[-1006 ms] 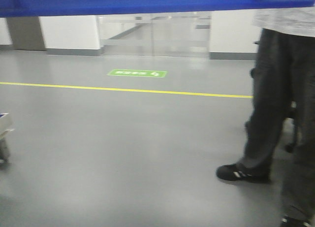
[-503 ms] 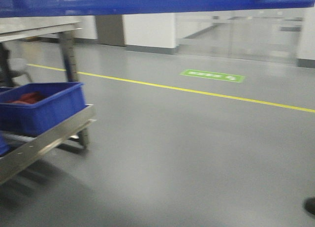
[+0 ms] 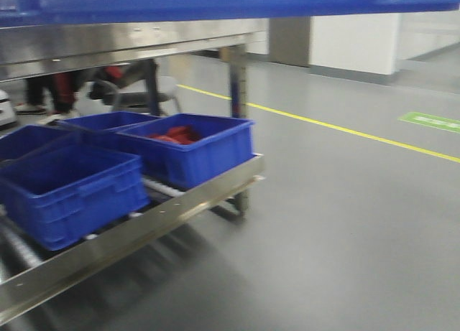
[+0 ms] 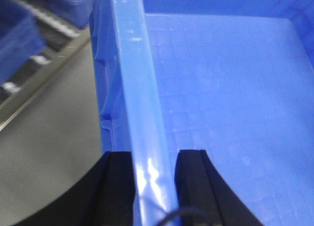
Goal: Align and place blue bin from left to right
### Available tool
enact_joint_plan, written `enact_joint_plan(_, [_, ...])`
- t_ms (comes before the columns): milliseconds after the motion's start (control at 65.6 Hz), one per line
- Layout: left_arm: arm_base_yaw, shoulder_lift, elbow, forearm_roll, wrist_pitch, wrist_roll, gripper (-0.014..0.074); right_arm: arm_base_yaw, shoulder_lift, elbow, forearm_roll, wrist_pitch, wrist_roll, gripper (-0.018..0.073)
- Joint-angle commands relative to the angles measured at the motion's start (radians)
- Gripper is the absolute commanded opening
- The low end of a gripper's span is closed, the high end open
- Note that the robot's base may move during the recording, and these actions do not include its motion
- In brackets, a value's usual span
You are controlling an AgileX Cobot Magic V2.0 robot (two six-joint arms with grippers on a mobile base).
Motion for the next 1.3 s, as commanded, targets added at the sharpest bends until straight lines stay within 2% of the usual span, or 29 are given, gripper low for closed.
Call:
enact_joint_plan(0, [-0.009,-0.032,-0.017,-0.099,-0.046,0.013,-0.0111,-0.001,-0.012,-0.020,0.008,-0.099,0.009,-0.0067])
enact_joint_plan(1280, [-0.009,-0.032,-0.017,-0.099,-0.046,0.013,-0.0111,-0.001,-0.012,-0.020,0.008,-0.099,0.009,-0.0067])
